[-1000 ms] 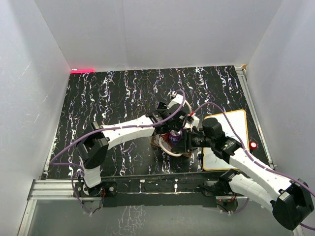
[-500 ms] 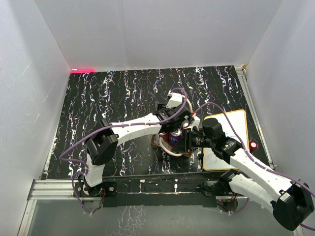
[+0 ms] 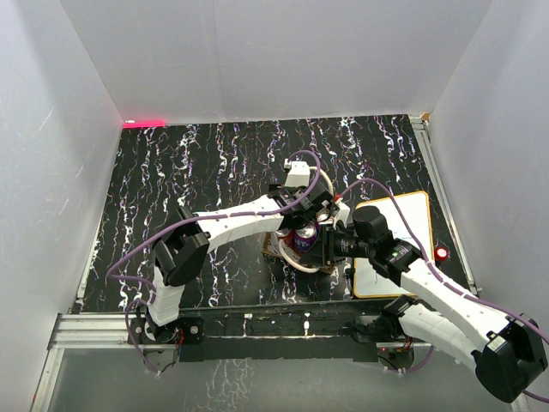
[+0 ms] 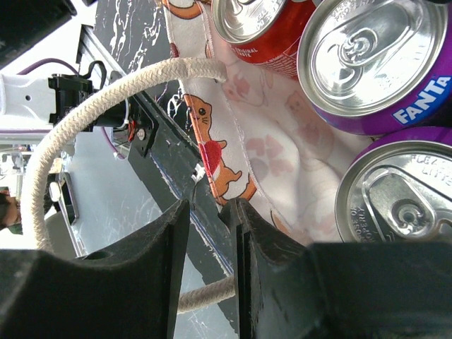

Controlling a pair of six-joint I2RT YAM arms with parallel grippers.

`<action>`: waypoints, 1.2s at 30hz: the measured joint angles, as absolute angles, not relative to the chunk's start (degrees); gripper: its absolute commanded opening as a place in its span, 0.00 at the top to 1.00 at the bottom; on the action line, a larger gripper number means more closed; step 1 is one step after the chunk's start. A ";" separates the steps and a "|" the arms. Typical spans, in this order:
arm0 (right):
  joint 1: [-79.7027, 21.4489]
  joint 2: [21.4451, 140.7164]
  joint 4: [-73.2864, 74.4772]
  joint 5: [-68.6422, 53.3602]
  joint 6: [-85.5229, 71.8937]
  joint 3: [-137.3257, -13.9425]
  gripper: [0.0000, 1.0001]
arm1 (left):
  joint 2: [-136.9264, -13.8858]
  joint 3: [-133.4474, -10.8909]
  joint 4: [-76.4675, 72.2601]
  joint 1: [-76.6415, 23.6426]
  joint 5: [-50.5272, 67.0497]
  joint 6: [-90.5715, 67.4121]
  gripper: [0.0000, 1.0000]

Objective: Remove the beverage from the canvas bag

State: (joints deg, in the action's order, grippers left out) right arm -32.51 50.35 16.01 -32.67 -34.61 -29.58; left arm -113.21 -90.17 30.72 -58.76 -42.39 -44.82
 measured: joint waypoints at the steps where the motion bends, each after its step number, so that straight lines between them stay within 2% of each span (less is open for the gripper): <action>1: -32.51 50.35 16.03 -32.64 -34.63 -29.58 0.66 | -113.30 -90.17 30.74 -58.74 -42.37 -44.86 0.25; 11: -32.56 50.04 17.54 -31.16 -34.68 -30.28 0.63 | -113.49 -89.08 29.02 -58.30 -41.32 -41.87 0.55; 15: -32.73 49.28 18.46 -29.78 -34.35 -31.11 0.56 | -111.98 -86.78 26.30 -58.37 -40.82 -39.51 0.67; 19: -32.95 48.23 20.69 -26.68 -33.15 -32.82 0.45 | -111.26 -85.91 24.69 -58.35 -39.66 -36.88 0.76; 23: -32.99 46.87 23.62 -22.24 -31.55 -35.81 0.43 | -110.72 -85.49 23.68 -58.35 -38.20 -34.41 0.86; 30: -32.99 46.02 25.96 -17.67 -29.91 -37.87 0.43 | -109.86 -85.49 22.74 -58.35 -34.94 -29.50 0.99; 36: -32.56 45.39 26.46 -15.03 -29.45 -37.82 0.43 | -107.55 -85.60 22.74 -58.43 -32.36 -26.13 1.00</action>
State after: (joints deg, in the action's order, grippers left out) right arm -32.56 45.39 26.46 -15.03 -29.45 -37.82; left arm -107.55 -85.60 22.74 -58.43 -32.36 -26.13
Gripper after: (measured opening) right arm 0.571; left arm 0.643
